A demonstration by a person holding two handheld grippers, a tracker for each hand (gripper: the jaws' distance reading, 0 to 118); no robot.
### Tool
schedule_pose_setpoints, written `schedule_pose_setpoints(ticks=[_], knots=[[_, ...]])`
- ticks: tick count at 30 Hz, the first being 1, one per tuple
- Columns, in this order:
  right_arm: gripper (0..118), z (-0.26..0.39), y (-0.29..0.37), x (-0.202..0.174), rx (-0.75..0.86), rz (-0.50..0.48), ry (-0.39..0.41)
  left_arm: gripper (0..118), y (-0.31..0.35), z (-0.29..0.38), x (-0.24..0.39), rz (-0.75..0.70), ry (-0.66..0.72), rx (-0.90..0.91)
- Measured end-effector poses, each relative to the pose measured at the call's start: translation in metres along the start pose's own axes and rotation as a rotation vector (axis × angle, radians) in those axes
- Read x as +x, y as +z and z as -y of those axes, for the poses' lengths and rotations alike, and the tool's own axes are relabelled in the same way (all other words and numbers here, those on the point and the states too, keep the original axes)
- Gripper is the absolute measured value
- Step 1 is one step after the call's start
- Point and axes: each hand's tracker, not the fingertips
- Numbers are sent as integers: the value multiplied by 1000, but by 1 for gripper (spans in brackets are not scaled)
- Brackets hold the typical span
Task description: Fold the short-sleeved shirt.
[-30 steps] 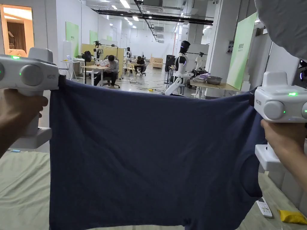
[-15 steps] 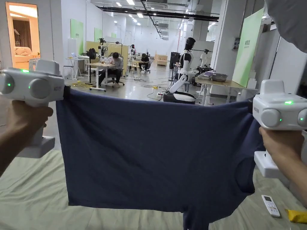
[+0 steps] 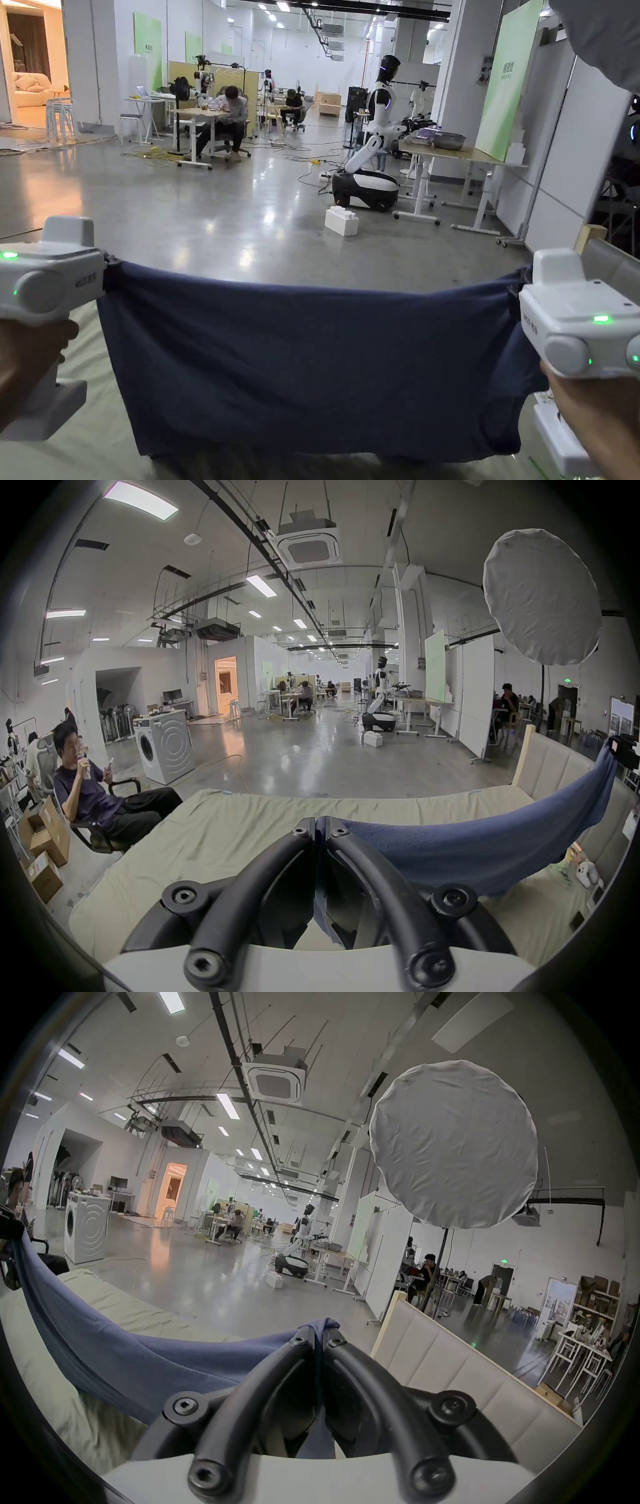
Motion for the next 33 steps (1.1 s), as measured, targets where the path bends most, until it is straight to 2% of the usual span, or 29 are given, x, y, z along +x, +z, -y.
schedule_pose_setpoints(ticks=[8, 12, 20, 22, 29, 33], knots=[[3, 57, 76, -12, -62, -48, -13, 5, 73, 75, -4, 13, -8, -9], [3, 95, 119, -21, -102, -70, -22, 5, 104, 125, -14, 20, 16, -69], [3, 186, 196, -34, -303, -111, -93, 5, 149, 218, -29, 17, 57, -200], [3, 204, 212, -39, -319, -114, -24, 5, 159, 237, -31, 19, 70, -225], [3, 249, 248, -42, -422, -136, -3, 5, 174, 293, -39, 25, 41, -311], [3, 269, 253, -47, -499, -170, -5, 5, 172, 314, -37, 23, -25, -365]])
